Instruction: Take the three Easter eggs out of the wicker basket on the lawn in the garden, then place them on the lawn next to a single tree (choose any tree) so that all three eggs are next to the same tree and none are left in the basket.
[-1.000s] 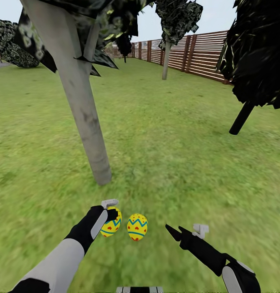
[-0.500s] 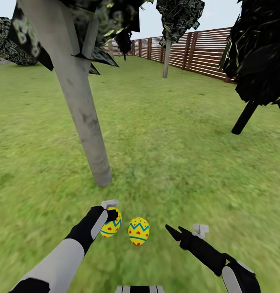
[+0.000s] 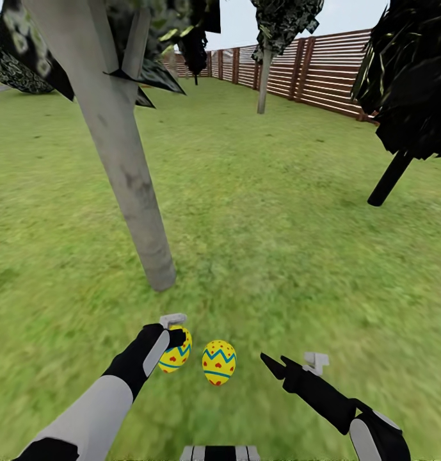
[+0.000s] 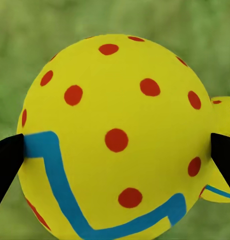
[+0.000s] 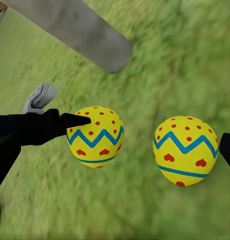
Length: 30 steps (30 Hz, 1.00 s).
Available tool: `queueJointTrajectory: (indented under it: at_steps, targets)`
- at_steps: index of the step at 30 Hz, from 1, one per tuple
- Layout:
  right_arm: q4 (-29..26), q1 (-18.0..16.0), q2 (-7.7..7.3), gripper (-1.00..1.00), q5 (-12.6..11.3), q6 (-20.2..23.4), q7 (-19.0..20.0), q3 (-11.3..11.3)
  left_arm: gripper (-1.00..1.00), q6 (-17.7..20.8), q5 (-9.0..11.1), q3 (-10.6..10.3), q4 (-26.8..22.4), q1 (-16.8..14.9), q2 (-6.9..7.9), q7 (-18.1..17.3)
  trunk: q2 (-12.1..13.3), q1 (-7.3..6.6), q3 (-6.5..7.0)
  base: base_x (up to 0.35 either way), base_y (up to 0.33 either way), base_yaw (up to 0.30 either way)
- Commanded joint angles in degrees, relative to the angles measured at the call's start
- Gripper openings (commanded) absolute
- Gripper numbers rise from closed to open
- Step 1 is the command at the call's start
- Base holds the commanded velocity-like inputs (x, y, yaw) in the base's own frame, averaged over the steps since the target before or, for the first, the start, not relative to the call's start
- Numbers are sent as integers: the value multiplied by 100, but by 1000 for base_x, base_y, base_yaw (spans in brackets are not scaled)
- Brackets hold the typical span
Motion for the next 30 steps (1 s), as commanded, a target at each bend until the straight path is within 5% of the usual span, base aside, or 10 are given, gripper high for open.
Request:
queueJointTrajectory:
  at_steps: [1, 9, 16, 30]
  targets:
    - [-3, -3, 1, 100, -39, 42, 14, -7, -100, 15, 60, -24, -11, -1, 4, 52, -4, 1, -27, 0, 0, 0]
    - [3, -3, 1, 100, -34, 42, 20, -11, -100, 15, 60, -25, -10, -3, 4, 52, -14, 22, -205, 0, 0, 0]
    - [14, -3, 1, 100, -32, 42, 10, -12, -100, 23, 60, -24, -16, -1, 7, 54, -14, 22, -205, 0, 0, 0]
    - [15, -3, 1, 100, -32, 42, 9, -12, -100, 25, 60, -19, -14, -2, 12, 53, -33, 58, -515, 0, 0, 0]
